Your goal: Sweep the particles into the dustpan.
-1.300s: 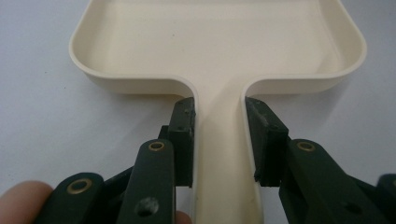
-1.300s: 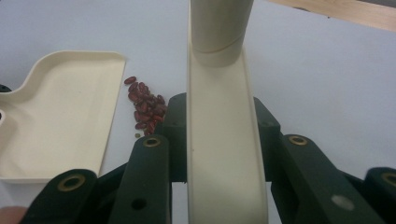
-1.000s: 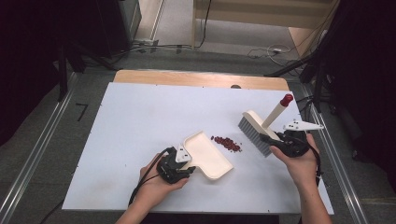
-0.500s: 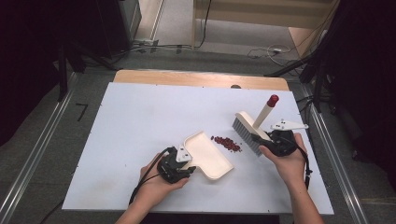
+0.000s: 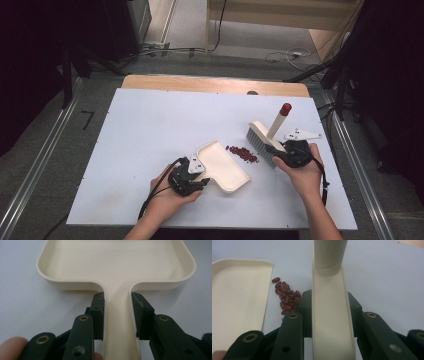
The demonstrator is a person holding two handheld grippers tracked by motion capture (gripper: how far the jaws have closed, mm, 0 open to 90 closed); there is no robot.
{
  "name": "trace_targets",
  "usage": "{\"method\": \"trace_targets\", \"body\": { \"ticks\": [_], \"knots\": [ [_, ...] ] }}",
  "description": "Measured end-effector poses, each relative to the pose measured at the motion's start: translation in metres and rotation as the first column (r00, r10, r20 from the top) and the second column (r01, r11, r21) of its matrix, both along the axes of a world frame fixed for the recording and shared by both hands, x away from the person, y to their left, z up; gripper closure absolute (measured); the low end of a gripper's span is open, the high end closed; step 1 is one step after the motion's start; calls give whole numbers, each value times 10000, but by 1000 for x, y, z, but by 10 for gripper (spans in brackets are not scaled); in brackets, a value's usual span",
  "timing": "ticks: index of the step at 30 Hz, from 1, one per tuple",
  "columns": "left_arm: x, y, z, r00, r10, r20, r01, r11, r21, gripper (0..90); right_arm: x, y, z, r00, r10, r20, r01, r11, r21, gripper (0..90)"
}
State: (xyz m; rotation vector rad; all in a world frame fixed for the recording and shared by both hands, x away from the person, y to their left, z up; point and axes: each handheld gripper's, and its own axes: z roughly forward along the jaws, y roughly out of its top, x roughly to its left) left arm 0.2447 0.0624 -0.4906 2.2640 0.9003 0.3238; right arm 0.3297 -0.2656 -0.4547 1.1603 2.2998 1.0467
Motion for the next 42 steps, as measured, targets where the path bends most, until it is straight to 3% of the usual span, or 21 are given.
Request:
{"method": "trace_targets", "body": {
  "ticks": [17, 42],
  "knots": [
    [0, 0, 0, 10000, -27, -22, 27, 10000, 19, 665, 0, 8, -4, 10000, 5, 4, -5, 9997, -237, 653],
    [1, 1, 0, 10000, -80, -31, 80, 10000, 37, 665, -12, 26, -5, 9980, 628, -66, -630, 9978, -224, 653]
  ]
}}
